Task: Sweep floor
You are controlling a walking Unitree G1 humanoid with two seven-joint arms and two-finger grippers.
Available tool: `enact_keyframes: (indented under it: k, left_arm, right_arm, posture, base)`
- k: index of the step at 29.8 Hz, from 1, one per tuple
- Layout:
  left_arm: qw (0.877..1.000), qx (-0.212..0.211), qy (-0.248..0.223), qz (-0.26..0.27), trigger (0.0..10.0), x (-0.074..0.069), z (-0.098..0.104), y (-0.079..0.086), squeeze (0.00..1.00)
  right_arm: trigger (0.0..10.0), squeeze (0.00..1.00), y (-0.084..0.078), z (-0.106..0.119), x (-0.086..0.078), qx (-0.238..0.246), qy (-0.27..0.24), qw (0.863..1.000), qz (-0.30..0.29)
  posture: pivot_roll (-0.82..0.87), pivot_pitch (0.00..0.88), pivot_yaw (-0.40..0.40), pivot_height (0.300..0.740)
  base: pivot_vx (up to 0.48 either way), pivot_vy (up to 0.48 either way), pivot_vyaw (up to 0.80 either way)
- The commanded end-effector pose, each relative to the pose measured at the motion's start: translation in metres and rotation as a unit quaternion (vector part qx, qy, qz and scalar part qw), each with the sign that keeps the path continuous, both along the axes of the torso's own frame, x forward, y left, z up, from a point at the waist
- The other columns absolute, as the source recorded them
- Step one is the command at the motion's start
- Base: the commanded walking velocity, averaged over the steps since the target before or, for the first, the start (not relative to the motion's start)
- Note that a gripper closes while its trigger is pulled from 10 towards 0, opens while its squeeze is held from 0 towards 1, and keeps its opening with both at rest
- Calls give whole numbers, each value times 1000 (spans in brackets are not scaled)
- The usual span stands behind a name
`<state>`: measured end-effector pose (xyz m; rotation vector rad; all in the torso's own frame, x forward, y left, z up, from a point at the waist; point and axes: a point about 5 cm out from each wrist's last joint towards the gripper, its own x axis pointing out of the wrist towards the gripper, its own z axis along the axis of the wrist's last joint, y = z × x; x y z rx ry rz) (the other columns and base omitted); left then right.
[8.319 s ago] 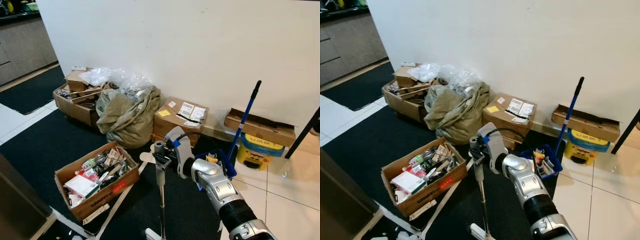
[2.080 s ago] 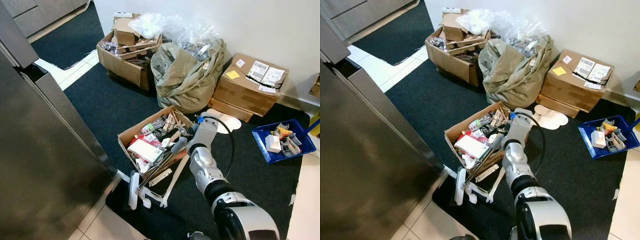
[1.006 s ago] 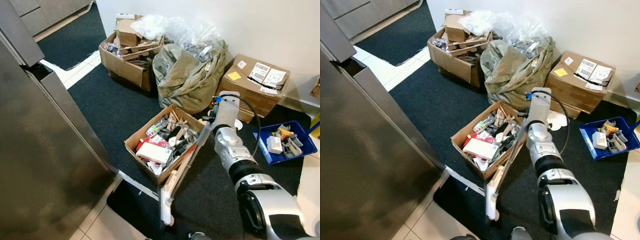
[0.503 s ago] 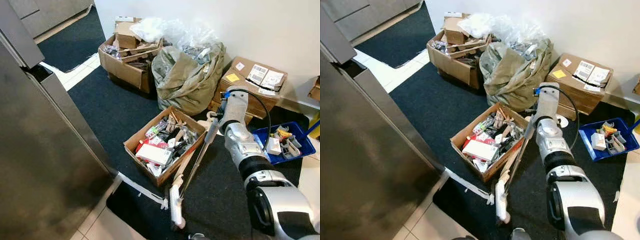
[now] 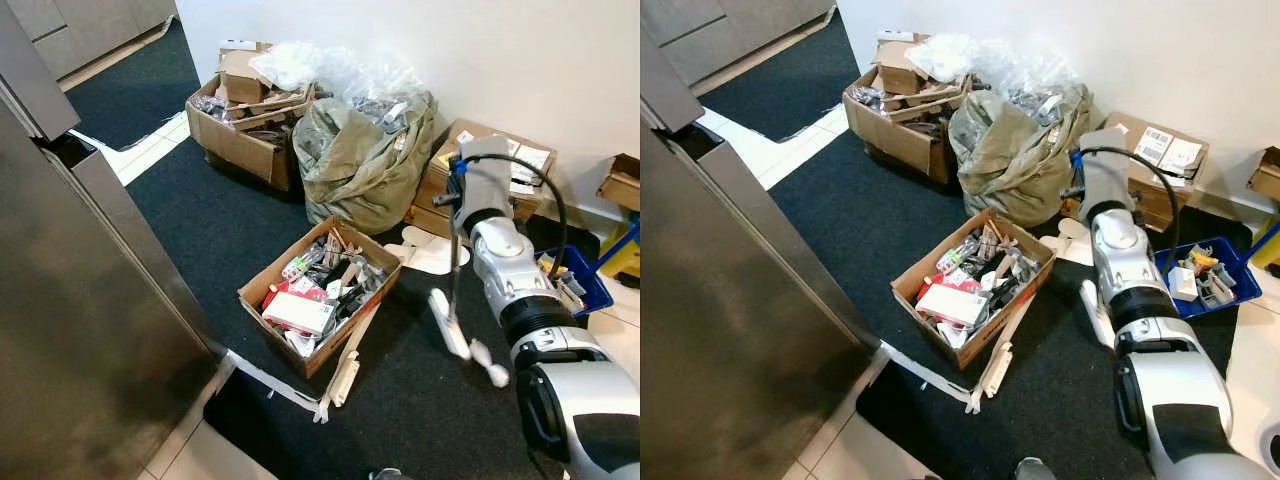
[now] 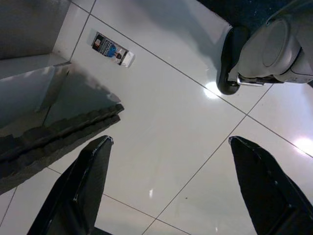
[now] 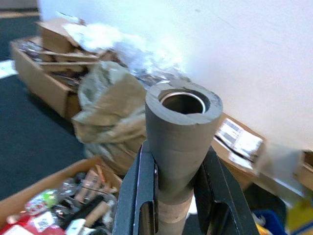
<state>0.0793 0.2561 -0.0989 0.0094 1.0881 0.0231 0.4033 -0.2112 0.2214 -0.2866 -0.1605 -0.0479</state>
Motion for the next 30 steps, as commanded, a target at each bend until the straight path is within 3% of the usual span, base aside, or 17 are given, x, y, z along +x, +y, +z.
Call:
enact_keyframes:
  k: [1, 3, 7, 13, 16, 18, 30]
  left_arm:
    - [1000, -1, 22, 11, 10000, -13, -2, 2, 0]
    - [1000, -2, 23, 10, 10000, -13, -3, 2, 0]
    - [1000, -2, 22, 10, 10000, -12, -2, 2, 0]
    - [1000, -1, 22, 9, 10000, -12, -2, 2, 0]
    - [1000, -1, 21, 10, 10000, -12, -2, 2, 0]
    - [1000, -1, 22, 11, 10000, -12, -2, 2, 0]
    - [1000, -3, 22, 12, 10000, -12, -3, 1, 0]
  right_arm:
    - [10000, 0, 10, 14, 1, 10, -33, 999, 21]
    - [10000, 0, 15, 17, 3, 74, -36, 996, 38]
    - [10000, 0, 18, 15, 5, 138, -16, 989, 44]
    - [10000, 0, 14, 7, 6, 141, 13, 990, 22]
    - [10000, 0, 10, -8, 4, 149, 46, 988, -2]
    - [10000, 0, 17, -21, 1, 183, 65, 981, 6]
    - [10000, 0, 43, -46, -7, 245, 98, 964, 33]
  posture:
    - [4, 166, 41, 740]
    - [5, 165, 44, 740]
    - [4, 162, 46, 740]
    - [3, 163, 45, 740]
    - [5, 168, 45, 740]
    - [4, 168, 45, 740]
    - [5, 172, 40, 740]
  base:
    - [0, 0, 0]
    - [0, 0, 0]
    - [0, 0, 0]
    - [0, 0, 0]
    - [0, 0, 0]
    - [0, 0, 0]
    - [0, 0, 0]
